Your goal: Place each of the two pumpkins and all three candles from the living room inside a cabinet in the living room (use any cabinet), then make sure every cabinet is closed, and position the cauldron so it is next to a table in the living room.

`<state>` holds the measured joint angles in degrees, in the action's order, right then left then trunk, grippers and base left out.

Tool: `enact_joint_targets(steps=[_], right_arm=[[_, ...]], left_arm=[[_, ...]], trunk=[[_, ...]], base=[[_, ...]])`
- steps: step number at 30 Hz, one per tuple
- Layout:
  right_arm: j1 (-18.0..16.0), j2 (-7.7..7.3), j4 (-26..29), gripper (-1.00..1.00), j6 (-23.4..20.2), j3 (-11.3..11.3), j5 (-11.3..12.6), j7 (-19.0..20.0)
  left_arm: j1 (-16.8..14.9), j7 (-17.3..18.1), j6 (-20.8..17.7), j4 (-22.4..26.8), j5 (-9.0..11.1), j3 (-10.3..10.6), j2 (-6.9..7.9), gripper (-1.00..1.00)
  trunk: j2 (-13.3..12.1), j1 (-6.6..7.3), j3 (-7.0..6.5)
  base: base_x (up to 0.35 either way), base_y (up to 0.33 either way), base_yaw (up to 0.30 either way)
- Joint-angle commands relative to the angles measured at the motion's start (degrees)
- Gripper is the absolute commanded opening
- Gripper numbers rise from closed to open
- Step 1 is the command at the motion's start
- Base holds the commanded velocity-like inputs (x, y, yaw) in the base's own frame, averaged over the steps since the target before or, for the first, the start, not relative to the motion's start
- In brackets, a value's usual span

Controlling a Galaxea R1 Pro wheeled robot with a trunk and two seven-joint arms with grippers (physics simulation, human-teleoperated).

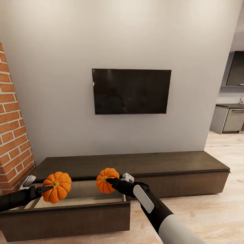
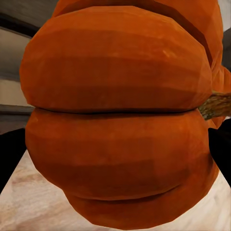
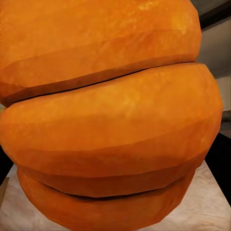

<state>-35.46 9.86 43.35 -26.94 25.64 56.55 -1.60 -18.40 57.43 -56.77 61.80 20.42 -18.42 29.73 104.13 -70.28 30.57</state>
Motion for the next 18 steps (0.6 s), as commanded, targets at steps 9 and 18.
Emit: enact_joint_targets(steps=[9, 18], right_arm=[[-0.1, -0.09, 0.3, -1.0, 1.7, 0.3, 0.3, 0.3], [0.0, -0.1, 0.1, -1.0, 2.0, 0.2, 0.3, 0.2]], left_arm=[[-0.1, 0.3, -0.2, -1.1, 0.0, -0.1, 0.82, -1.0], [-0.1, 0.6, -0.2, -1.3, 0.0, -0.1, 1.45, -1.0]], trunk=[[0.0, 0.01, 0.06], [0.0, 0.01, -0.22]], base=[[0.122, 0.023, 0.0], [0.118, 0.173, -0.078]])
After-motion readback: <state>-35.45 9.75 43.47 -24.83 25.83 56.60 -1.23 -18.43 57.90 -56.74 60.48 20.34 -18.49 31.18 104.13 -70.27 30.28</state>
